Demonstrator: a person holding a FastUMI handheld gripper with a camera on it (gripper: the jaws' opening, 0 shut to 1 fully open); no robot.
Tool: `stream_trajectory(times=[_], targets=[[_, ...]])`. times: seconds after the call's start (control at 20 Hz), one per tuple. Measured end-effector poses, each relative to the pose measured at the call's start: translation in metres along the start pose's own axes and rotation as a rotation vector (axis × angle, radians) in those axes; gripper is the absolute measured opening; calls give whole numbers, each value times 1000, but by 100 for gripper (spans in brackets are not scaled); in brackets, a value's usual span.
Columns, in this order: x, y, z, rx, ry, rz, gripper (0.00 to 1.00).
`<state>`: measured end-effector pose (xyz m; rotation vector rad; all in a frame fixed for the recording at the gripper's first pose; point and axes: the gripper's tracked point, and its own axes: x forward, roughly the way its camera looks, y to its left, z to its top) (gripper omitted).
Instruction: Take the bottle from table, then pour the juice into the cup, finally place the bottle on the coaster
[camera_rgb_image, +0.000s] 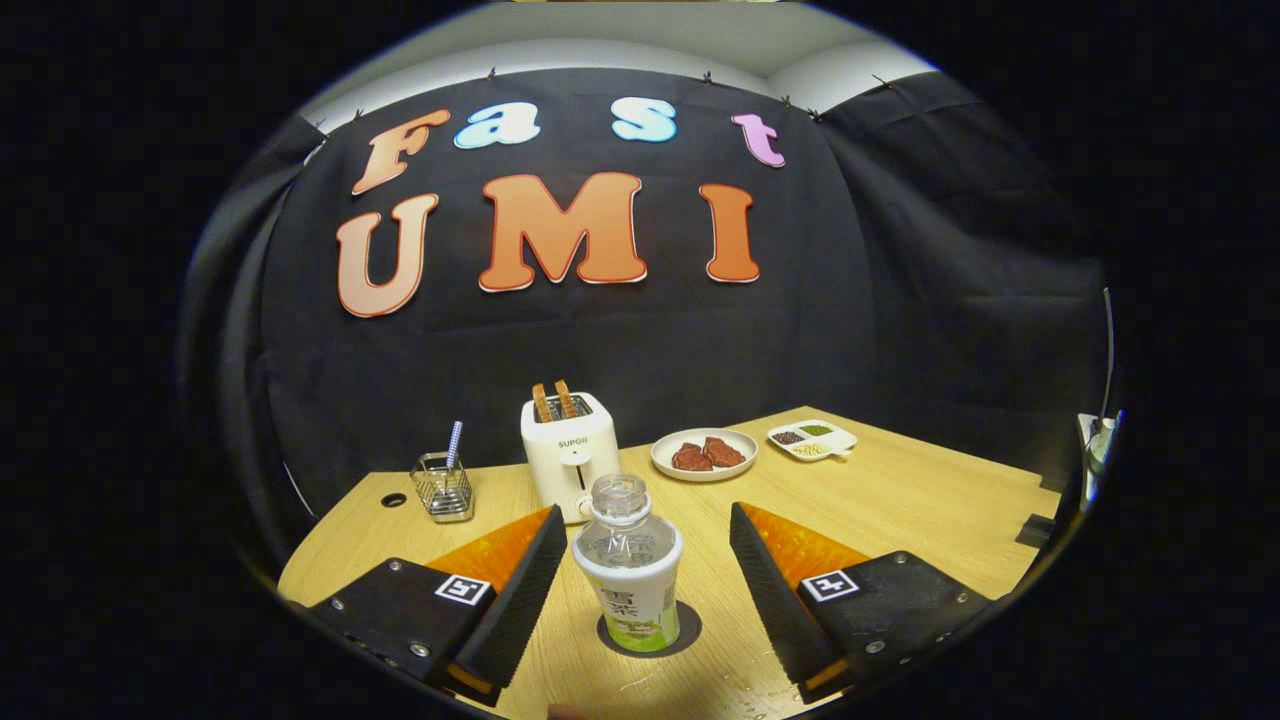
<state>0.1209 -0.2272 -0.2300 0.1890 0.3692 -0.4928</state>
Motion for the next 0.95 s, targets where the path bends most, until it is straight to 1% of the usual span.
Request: stream_trajectory(times=[0.1,0.25,0.4,0.5,0.6,0.75,0.85,0.95], targets=[[-20,14,26,-5,-38,32,97],[-56,48,58,-4,-77,98,97],[-99,95,82,22,-98,207,97],[-128,122,84,53,-81,275,97],[-157,141,85,67,-78,325,97],[-192,162,87,55,-97,379,97],[-213,174,86,21,-110,415,97],[-232,178,91,13,-126,427,97]])
